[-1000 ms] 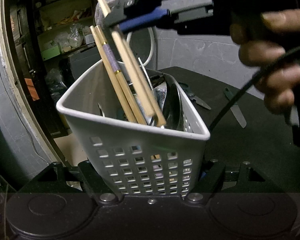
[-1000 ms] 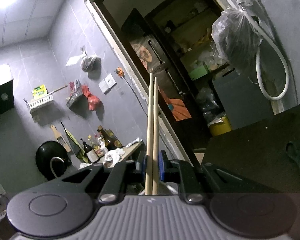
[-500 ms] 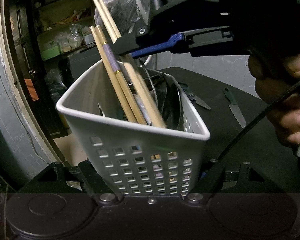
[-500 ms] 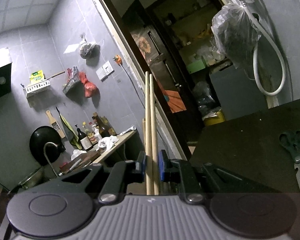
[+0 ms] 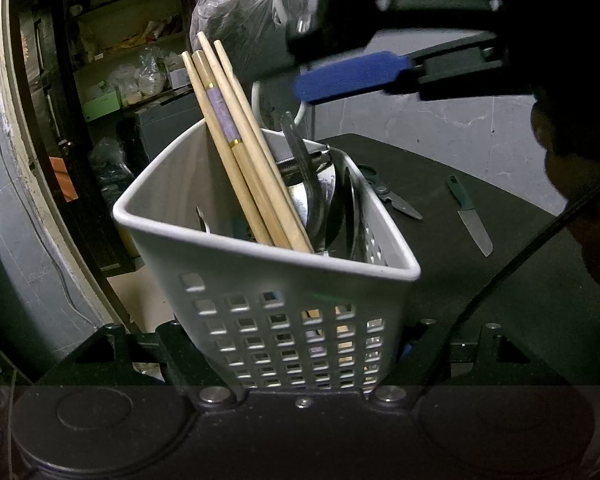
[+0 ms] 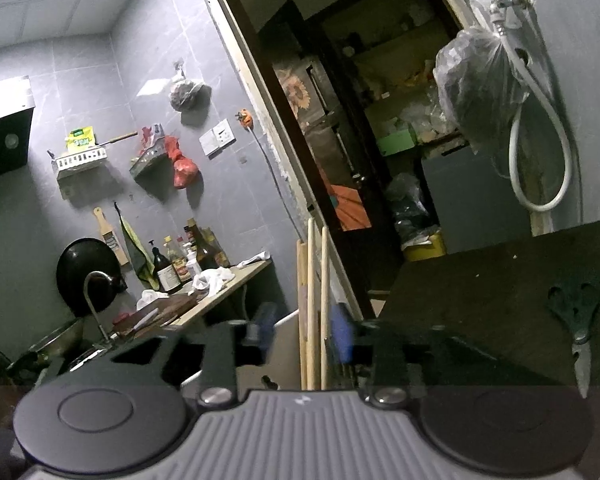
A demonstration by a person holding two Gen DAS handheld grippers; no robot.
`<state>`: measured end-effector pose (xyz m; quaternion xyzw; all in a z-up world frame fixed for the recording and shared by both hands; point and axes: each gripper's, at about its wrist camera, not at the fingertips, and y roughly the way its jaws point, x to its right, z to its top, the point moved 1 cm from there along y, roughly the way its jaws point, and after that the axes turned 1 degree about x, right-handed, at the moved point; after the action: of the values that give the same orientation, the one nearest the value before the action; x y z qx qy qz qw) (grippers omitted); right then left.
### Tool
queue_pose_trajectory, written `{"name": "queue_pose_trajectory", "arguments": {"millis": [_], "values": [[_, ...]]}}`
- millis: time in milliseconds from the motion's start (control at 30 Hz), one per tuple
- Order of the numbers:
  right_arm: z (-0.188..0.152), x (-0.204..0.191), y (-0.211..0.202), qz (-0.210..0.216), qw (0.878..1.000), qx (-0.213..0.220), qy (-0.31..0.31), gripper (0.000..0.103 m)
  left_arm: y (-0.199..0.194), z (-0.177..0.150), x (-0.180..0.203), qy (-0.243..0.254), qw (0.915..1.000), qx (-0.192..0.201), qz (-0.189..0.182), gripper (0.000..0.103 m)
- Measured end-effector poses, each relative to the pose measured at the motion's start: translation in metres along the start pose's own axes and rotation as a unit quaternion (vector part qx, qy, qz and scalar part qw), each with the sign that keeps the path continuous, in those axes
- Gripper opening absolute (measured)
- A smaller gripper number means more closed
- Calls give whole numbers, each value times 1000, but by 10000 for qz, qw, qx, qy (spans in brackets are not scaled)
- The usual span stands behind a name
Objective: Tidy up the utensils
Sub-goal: 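Lower the plain chopsticks into the basket and open the right gripper, then move the right gripper to the green-handled knife on the table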
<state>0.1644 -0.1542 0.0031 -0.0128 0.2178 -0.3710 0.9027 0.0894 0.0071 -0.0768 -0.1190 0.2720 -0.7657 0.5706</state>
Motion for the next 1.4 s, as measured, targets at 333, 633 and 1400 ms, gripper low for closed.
{"name": "queue_pose_trajectory", "arguments": {"millis": [333,633,1400], "values": [[11,15,-36,-743,9969,257,64,103,0,0,-1,-2,10000,-3,2,79],[-10,85,-51,-2497,9629,-302,982,103,0,1,-1,37,10000,-31,-4,79],[-47,216,1,-4796,8530,-1512,1398,103,3,8,3,101,9999,-134,37,81]]}}
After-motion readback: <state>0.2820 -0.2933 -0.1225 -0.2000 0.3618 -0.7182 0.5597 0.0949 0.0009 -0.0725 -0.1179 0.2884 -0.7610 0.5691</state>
